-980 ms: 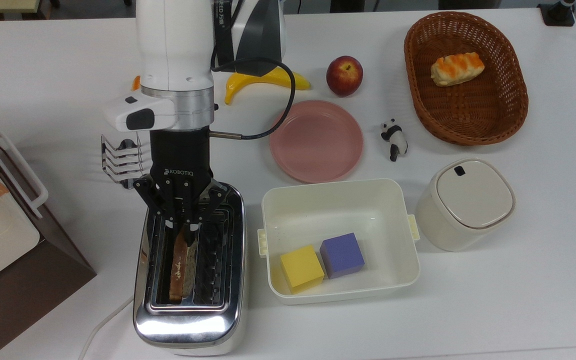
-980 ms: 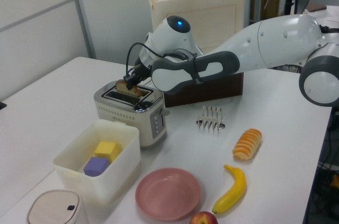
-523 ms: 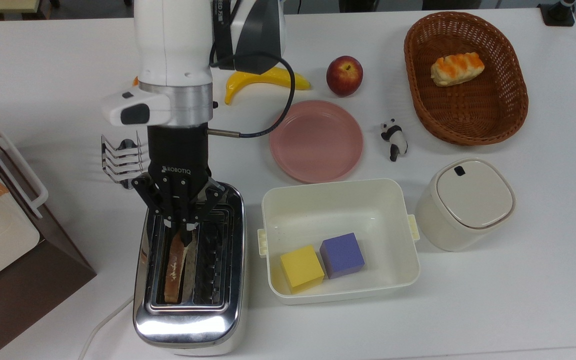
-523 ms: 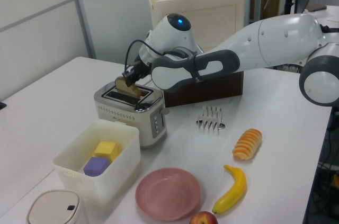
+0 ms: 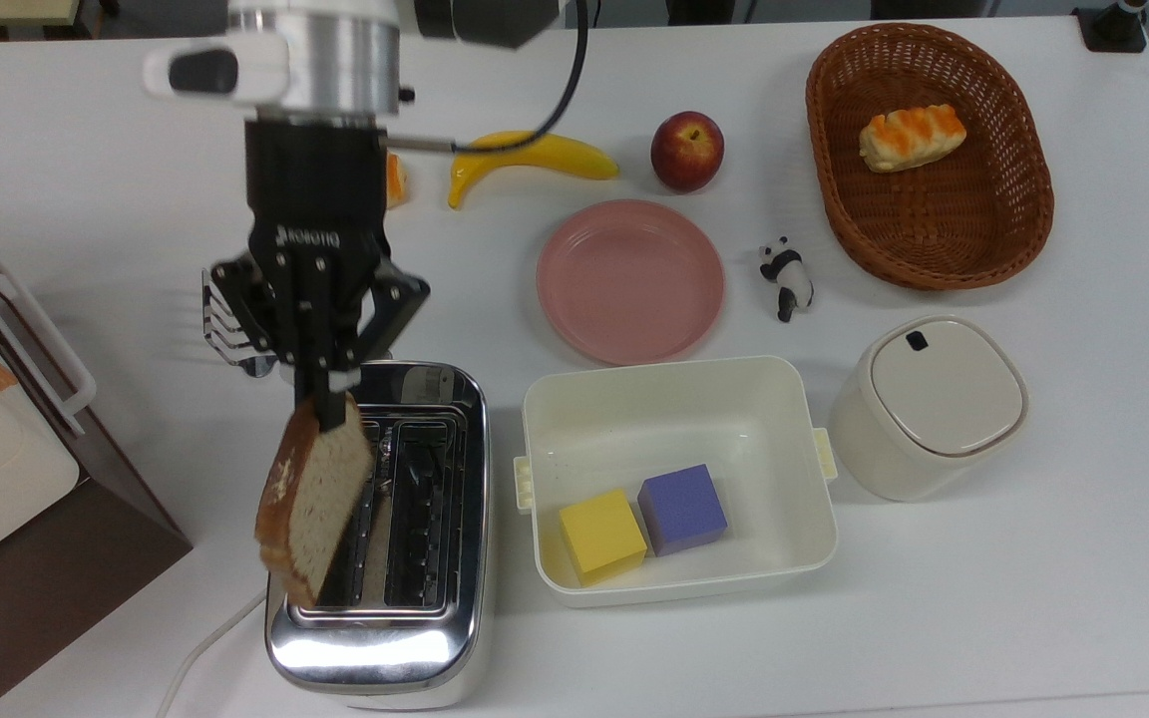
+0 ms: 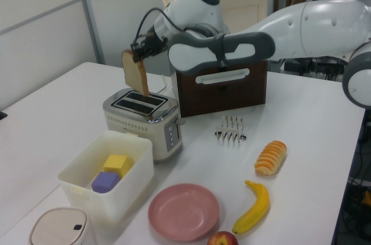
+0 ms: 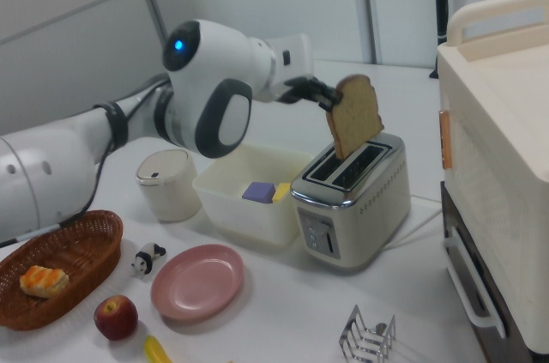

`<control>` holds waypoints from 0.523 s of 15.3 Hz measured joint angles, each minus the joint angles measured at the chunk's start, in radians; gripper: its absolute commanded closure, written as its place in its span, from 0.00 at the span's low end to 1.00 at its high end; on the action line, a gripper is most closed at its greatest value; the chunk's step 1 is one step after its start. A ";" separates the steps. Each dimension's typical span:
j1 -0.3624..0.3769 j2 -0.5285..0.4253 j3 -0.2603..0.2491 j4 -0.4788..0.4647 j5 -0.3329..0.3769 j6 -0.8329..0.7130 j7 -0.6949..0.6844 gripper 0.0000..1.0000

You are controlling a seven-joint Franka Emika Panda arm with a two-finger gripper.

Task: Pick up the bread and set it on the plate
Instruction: 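Lift the bread slice up out of the toaster slot, then carry the held bread slice over to the pink plate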

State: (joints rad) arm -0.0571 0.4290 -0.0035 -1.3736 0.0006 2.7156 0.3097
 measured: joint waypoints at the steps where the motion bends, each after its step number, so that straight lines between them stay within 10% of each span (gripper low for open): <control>1: 0.000 -0.016 0.000 -0.001 0.003 -0.007 0.000 1.00; 8: 0.003 -0.127 0.003 -0.004 0.006 -0.330 -0.014 1.00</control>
State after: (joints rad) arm -0.0540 0.3023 -0.0007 -1.3775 0.0062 2.3857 0.2959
